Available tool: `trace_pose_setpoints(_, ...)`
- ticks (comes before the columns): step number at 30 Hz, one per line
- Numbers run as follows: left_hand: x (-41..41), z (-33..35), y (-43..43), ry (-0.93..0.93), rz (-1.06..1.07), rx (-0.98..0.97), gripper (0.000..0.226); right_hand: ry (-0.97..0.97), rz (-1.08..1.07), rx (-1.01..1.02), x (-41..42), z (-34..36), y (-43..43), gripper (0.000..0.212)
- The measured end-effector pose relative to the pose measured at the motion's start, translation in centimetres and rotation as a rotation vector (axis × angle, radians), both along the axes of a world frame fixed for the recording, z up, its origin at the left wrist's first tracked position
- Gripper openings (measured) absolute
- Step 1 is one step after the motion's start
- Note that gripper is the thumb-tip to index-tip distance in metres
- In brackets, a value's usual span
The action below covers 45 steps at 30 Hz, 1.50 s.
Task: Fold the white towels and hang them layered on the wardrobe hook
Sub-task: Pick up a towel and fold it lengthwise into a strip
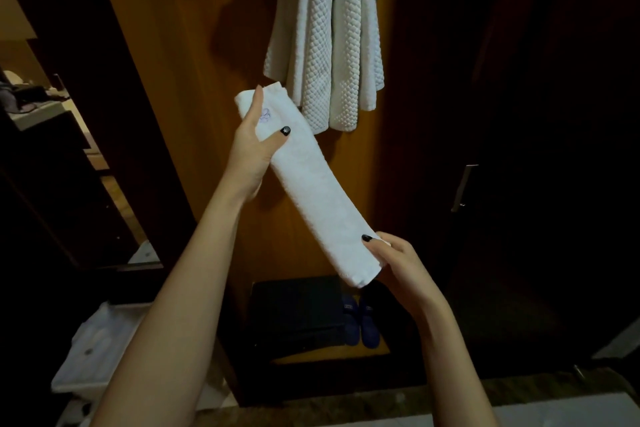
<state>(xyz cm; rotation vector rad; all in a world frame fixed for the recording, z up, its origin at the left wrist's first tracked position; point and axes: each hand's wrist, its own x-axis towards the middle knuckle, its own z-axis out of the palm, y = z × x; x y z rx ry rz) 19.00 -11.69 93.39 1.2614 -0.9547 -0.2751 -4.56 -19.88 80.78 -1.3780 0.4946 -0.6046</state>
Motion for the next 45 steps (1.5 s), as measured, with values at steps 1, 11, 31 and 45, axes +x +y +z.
trace_pose_setpoints(1, 0.2, -0.2, -0.1, -0.022, 0.022, 0.006, 0.078, 0.005, -0.026, -0.021, -0.1, 0.2, 0.0, 0.048)
trace_pose_setpoints(11, 2.5, -1.2, 0.5, 0.168, -0.002, -0.032, 0.034, -0.137, -0.445, -0.044, -0.7, 2.0, -1.7, 0.003)
trace_pose_setpoints(31, 10.0, 2.1, 3.4, -0.052, -0.177, 0.336, 0.033, -0.057, -0.264, -0.516, 1.2, 13.6, -8.4, 0.036)
trace_pose_setpoints(45, 12.7, 17.4, -0.5, -0.309, -0.062, 0.055, 0.032, -0.255, -0.267, -0.601, 4.6, 29.4, -13.9, 0.037)
